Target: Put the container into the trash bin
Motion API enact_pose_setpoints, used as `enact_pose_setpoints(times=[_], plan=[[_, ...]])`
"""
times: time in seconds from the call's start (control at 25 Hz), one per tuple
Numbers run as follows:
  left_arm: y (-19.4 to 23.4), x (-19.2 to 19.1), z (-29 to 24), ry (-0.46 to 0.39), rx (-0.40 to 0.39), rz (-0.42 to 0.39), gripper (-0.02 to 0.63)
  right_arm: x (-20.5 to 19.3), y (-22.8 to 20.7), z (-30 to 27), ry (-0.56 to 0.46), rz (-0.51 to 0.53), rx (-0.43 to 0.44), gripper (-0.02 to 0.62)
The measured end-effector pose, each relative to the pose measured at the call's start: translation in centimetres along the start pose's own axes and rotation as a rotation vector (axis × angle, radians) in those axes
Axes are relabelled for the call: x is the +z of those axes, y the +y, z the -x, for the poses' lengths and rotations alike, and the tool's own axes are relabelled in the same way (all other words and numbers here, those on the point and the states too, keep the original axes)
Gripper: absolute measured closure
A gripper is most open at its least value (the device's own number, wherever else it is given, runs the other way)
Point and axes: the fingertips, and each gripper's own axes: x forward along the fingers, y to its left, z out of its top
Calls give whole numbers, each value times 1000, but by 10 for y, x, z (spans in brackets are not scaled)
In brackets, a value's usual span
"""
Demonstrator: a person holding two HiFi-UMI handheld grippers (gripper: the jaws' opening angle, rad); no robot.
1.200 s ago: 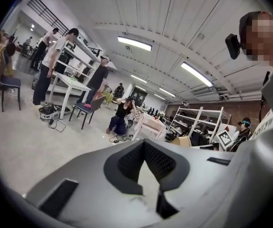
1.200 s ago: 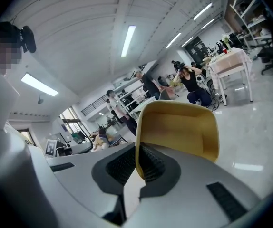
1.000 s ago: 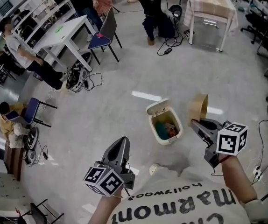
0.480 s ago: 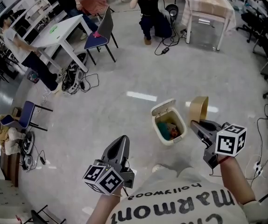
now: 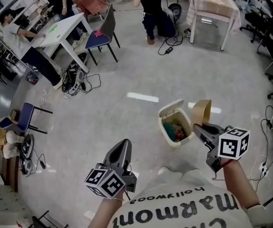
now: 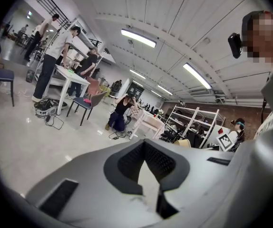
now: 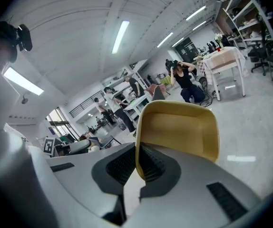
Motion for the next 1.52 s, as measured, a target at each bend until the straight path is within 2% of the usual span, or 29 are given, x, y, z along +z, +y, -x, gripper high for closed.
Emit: enact_pose_setpoints(times=[0.32,0.52,0.72,0.92,1.28,1.52], plan=[[17,0,-2,1,-1,22,612,-2,5,-11,18,7,-20,589],[21,13,-1,-28,-11,13,612,10,9,-16,14,38,-30,589],[35,21,9,-52,14,13,612,17,22,-27,22,90,-22,589],[38,13,12,-47,39,34,612,10,20,-32,59,87,-16,589],[44,7,5,-37,101,60,612,10,14,-56,136,92,37,589],[39,1,-17,-19,126,75,612,19,6,-72,200,127,85,589]])
